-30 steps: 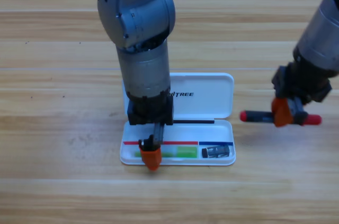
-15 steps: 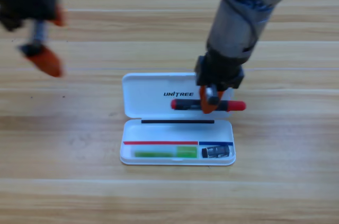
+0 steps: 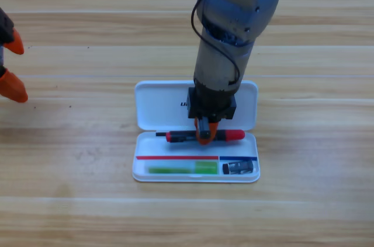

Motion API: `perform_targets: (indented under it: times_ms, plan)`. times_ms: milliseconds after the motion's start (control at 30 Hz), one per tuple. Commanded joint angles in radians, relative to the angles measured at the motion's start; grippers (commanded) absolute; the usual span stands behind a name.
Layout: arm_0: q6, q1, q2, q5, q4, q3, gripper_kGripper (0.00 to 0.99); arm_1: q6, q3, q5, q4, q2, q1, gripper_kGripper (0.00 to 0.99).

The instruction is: Clean up eraser and pencils

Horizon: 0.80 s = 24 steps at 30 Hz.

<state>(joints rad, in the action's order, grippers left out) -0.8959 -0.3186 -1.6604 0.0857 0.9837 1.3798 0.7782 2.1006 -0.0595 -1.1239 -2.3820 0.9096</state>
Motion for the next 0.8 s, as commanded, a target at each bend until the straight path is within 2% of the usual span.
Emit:
perform_targets:
  times_ms: [33, 133, 167, 200, 233, 267, 300, 633, 800]
  plan:
    - [-0.015, 0.021, 0.013, 0.014, -0.019, -0.033, 0.989, -0.017, -0.005, 0.010, -0.019, -0.052, 0.028, 0.000]
    - [-0.017, 0.021, 0.014, 0.014, -0.019, -0.036, 0.990, -0.027, -0.005, 0.010, -0.023, -0.048, 0.029, 0.000]
    - [-0.017, 0.021, 0.014, 0.014, -0.019, -0.036, 0.990, -0.027, -0.005, 0.010, -0.027, -0.045, 0.032, 0.156]
    - [-0.017, 0.021, 0.014, 0.016, -0.019, -0.036, 0.990, -0.028, -0.008, 0.010, -0.030, -0.040, 0.034, 0.408]
    - [-0.017, 0.021, 0.014, 0.017, -0.019, -0.038, 0.990, -0.033, -0.011, 0.010, -0.031, -0.032, 0.037, 0.709]
    - [-0.017, 0.021, 0.014, 0.017, -0.019, -0.038, 0.990, -0.039, -0.014, 0.009, -0.031, -0.026, 0.040, 0.899]
    - [-0.017, 0.021, 0.014, 0.017, -0.019, -0.038, 0.990, -0.042, -0.016, 0.006, -0.031, -0.019, 0.042, 0.934]
    - [-0.015, 0.021, 0.011, 0.037, -0.046, -0.036, 0.979, -0.045, -0.090, -0.066, -0.031, 0.138, 0.066, 0.943]
    - [-0.014, 0.023, -0.036, 0.103, -0.082, 0.036, 0.848, -0.053, -0.191, -0.146, -0.031, 0.305, 0.083, 0.943]
